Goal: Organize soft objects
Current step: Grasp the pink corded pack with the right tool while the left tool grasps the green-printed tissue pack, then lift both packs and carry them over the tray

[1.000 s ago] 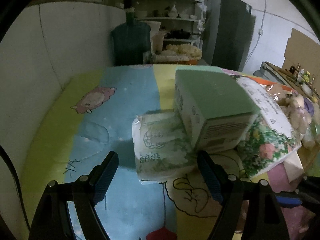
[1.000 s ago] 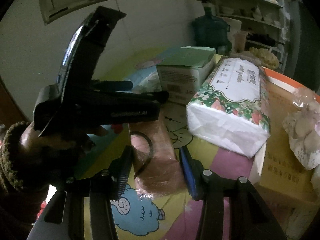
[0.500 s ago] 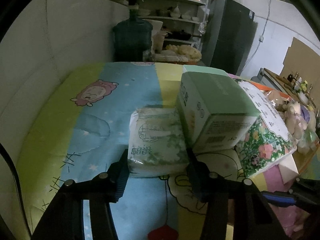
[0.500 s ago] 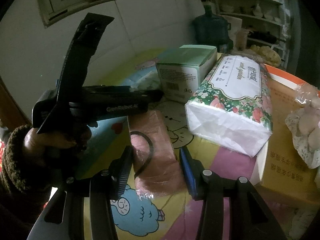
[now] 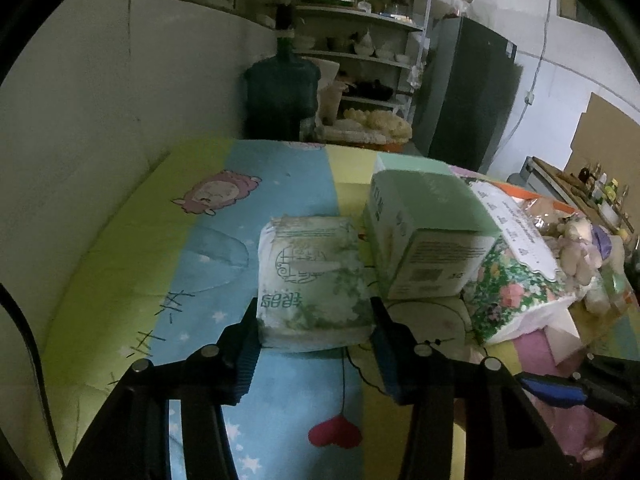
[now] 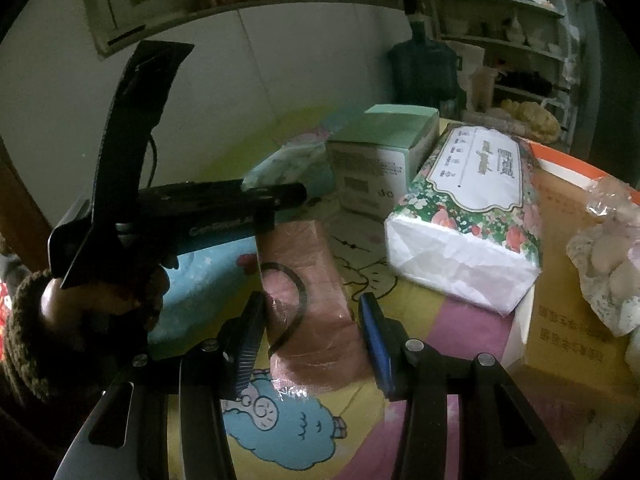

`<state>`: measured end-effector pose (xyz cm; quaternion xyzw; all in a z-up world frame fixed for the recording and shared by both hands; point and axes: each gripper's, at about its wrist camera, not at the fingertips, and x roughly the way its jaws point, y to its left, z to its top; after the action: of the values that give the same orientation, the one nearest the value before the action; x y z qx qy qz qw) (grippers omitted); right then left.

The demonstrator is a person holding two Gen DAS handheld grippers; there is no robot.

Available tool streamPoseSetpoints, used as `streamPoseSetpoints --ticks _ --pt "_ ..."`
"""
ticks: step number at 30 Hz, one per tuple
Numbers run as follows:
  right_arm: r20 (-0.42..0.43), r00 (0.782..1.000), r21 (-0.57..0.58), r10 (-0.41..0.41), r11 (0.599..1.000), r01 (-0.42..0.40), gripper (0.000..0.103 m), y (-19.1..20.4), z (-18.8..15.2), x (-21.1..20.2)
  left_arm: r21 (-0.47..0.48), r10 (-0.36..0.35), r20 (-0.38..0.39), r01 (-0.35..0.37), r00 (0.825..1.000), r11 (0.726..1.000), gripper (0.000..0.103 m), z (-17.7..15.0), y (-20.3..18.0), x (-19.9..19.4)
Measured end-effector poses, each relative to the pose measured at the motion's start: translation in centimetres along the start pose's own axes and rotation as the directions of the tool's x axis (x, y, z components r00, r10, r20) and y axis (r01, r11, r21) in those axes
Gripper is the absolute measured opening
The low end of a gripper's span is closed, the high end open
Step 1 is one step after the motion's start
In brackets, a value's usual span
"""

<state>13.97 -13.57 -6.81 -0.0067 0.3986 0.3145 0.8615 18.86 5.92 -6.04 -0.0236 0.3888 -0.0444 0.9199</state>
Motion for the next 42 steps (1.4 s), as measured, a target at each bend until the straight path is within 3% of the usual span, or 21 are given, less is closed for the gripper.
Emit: streamPoseSetpoints --ticks 9,23,42 --pt "0.039 0.999 0.013 -0.02 1.0 0.019 0.049 1.0 -0.3 -2.5 -0.018 0.007 0.075 -0.006 0.997 1.0 0.051 -0.1 0.2 -3.4" --pt "0.132 0.983 0.086 -0.125 0.99 0.114 0.049 -0.3 -1.6 -8.3 -0.001 -0.061 0.18 0.062 0.982 0.998 0.051 -0.3 -2.8 -8.1" --pt "0.244 0.914 0.255 -0.324 0.931 0.262 0.049 -7.5 -4.4 -16.7 0.11 -0.213 0.191 0.195 0.958 0.975 0.051 0.1 -12.7 -8.1"
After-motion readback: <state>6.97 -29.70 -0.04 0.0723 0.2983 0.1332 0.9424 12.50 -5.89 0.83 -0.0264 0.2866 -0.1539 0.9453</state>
